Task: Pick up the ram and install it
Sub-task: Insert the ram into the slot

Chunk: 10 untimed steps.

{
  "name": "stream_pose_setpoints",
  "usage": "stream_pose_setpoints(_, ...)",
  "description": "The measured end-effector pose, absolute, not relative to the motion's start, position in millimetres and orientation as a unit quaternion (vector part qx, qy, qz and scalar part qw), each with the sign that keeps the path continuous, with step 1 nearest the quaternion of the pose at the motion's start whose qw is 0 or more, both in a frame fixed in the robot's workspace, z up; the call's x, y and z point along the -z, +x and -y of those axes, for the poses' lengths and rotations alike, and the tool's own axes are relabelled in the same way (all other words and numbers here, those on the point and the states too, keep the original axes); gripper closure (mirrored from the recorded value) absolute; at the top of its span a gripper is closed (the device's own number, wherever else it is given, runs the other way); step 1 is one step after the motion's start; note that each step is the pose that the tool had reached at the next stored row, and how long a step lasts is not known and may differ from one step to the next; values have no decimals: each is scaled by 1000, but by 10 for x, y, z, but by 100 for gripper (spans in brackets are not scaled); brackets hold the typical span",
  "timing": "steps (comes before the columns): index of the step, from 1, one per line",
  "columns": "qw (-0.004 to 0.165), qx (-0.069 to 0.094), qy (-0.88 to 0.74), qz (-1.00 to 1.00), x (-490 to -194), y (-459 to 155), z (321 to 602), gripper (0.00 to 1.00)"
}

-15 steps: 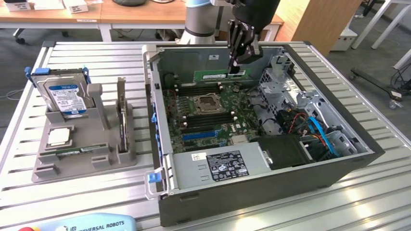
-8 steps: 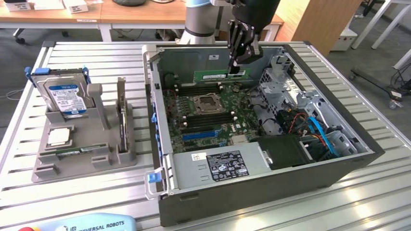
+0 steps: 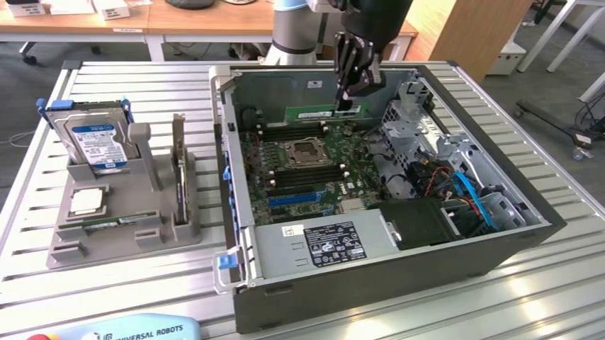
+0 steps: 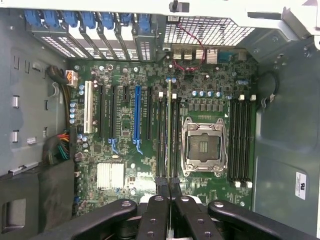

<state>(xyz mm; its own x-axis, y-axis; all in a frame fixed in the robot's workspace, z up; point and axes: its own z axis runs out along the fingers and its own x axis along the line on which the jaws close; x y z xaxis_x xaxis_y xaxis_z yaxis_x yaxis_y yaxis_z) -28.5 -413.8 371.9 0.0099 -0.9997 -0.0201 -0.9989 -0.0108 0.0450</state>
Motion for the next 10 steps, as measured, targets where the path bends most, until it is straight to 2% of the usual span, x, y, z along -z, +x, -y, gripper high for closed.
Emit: stream_pose_setpoints(10,9,23,711,703,-3637,-285,4138,89)
